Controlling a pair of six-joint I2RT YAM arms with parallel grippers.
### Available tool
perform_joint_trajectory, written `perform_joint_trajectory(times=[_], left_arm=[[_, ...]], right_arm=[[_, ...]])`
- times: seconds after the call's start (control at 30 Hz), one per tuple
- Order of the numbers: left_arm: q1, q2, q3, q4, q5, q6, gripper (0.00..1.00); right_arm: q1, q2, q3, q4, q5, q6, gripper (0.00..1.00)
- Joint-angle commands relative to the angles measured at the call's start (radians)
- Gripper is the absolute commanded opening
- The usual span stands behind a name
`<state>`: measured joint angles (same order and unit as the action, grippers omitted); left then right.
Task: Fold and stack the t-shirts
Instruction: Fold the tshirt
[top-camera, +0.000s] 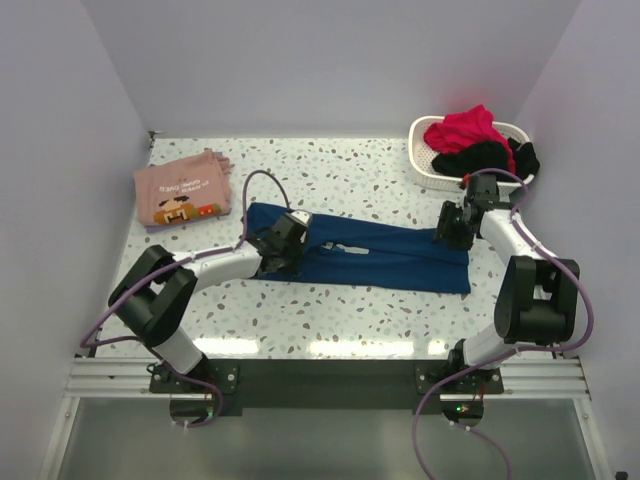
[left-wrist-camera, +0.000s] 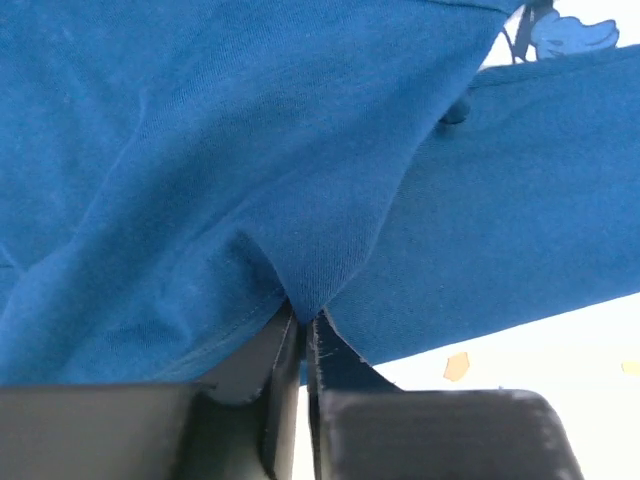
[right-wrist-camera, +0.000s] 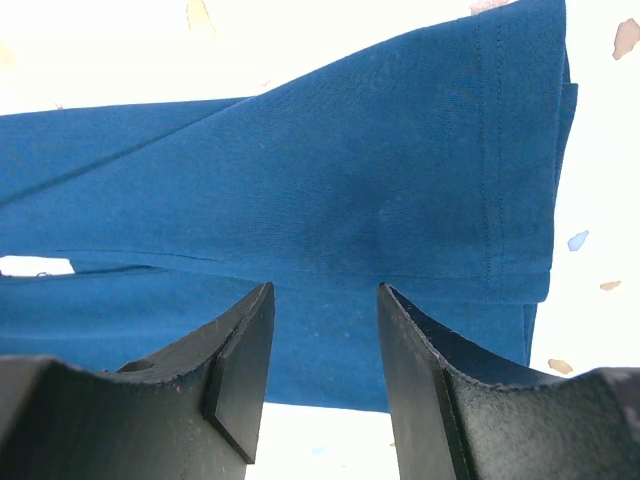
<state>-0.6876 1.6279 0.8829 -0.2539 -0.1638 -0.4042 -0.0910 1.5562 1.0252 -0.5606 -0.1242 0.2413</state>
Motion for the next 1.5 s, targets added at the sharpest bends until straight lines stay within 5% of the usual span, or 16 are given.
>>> perform_joint_trajectory(times=[0.0,0.27,0.5,0.7,0.83,0.93,1.2,1.47], left_arm=[[0.003,-0.007,0.051,0.001,-0.039,0.040,0.06],[0.019,-0.089,0.116,-0.192,0.124,0.131,0.00],[0.020,-0.077,0.182,-0.332,0.299,0.212,0.13],[0.048,-0.094,0.205,-0.380,0.316,0.229,0.39],[0.091,-0.103,0.202,-0.367,0.294,0.229,0.65],[0.126,-0.099,0.203,-0.338,0.264,0.211,0.71],[0.243,-0.065,0.186,-0.138,0.187,0.053,0.73],[0.293,0.084,0.169,0.031,0.260,-0.041,0.73]], right_arm=[[-0.004,-0.018,-0.002,0.005,-0.022,-0.016,0.49],[-0.003,-0.018,-0.001,0.005,-0.022,-0.016,0.49],[-0.003,-0.021,-0.004,0.005,-0.025,-0.017,0.49],[-0.004,-0.021,-0.001,0.004,-0.028,-0.017,0.49],[-0.004,-0.018,-0.001,0.004,-0.029,-0.017,0.49],[-0.003,-0.015,-0.001,0.004,-0.031,-0.016,0.49],[-0.004,-0.010,0.010,0.011,-0.028,-0.013,0.50],[-0.003,0.059,0.007,0.096,-0.058,0.000,0.50]])
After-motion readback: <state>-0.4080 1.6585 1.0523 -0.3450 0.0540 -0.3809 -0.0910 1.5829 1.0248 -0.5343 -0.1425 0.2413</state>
